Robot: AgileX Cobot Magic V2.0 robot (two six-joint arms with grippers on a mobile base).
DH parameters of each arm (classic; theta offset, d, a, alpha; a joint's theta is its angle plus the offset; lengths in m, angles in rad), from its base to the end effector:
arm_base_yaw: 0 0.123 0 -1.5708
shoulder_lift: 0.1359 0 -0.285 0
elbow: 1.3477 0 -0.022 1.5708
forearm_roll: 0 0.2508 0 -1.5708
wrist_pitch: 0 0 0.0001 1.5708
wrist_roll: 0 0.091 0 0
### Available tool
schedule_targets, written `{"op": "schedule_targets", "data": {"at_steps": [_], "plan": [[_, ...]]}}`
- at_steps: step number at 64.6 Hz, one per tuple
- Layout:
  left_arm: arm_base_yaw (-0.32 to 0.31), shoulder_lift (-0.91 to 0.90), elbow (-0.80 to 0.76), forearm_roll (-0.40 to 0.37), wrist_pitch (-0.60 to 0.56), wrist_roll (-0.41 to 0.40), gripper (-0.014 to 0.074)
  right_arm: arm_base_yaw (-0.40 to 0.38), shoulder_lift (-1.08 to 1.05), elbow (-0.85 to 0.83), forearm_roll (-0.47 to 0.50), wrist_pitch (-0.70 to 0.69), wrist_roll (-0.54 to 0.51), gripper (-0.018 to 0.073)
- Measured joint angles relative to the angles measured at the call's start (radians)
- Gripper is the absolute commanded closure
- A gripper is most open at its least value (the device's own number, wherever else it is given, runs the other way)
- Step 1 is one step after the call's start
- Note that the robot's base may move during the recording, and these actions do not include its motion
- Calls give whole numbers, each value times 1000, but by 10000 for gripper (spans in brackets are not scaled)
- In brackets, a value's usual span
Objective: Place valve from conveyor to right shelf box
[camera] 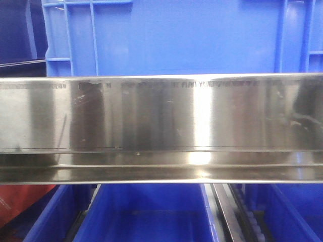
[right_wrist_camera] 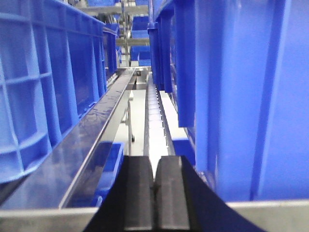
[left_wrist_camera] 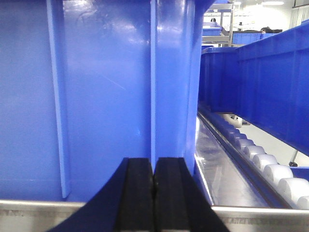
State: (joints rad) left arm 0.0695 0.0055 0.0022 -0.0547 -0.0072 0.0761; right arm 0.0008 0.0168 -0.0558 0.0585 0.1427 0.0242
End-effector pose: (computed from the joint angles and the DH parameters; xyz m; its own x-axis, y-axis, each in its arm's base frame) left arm 0.0566 0.0040 0.2128 0.0849 0.0274 -0.9960 -0.0717 0.9972 0.0213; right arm 0.0553 0.0008 0.2182 -0.0170 0.0820 -0.9965 -0.0077 0.9966 0.0821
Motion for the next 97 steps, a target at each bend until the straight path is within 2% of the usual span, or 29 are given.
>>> {"op": "schedule_targets", "data": {"at_steps": [12, 22, 97], "plan": [[0, 0, 0, 0, 0, 0, 708, 0, -10, 54, 16, -46, -73, 722], [0, 0, 0, 0, -2, 0, 708, 0, -13, 54, 20, -60, -92, 722], [0, 0, 0, 0, -2, 0, 708, 0, -13, 54, 20, -75, -96, 722]]}}
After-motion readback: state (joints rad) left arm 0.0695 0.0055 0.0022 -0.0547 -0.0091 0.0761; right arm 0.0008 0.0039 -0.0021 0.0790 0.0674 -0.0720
